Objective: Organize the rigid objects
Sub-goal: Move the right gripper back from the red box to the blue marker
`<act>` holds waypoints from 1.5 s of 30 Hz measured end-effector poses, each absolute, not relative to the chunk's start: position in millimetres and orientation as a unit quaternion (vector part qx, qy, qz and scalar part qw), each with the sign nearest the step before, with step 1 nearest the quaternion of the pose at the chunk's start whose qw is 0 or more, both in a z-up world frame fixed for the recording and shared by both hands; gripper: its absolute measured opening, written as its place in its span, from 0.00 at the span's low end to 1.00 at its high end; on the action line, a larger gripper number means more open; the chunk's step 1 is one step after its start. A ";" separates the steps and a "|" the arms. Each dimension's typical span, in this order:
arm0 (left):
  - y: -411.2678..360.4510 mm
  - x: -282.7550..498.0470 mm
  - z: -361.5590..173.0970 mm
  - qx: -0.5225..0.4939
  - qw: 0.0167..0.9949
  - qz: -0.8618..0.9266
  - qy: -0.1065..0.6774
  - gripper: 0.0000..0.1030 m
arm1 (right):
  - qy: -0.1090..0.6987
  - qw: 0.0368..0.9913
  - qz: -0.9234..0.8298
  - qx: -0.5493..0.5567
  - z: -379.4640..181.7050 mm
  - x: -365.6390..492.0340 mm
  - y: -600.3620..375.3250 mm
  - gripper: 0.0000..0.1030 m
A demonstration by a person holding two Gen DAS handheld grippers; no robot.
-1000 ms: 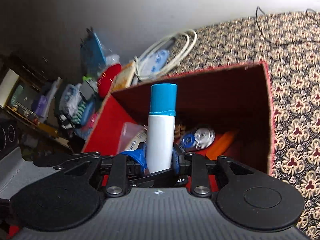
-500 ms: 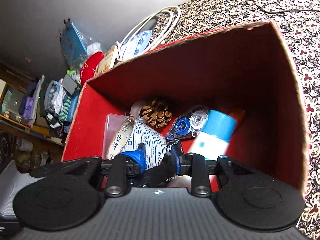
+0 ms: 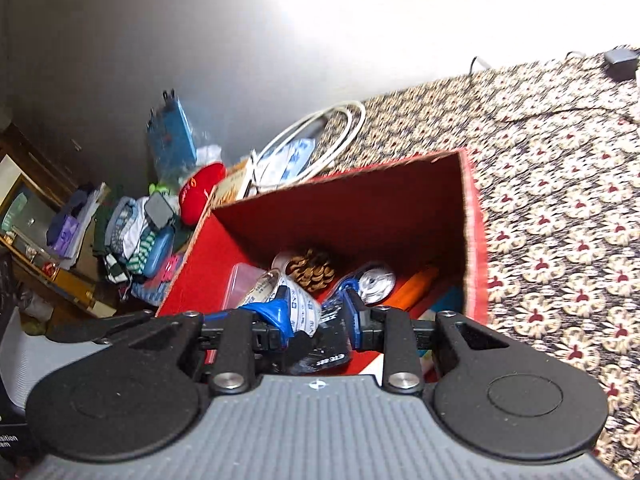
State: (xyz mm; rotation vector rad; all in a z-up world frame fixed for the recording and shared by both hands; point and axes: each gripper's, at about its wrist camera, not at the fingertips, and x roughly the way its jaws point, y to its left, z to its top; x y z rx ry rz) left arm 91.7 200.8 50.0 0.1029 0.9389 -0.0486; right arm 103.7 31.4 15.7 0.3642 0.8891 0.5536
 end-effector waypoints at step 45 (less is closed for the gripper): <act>-2.0 4.9 23.4 0.121 0.869 -0.091 0.472 0.65 | 0.403 0.874 0.164 0.218 -3.6 -4.7 -173.6 0.12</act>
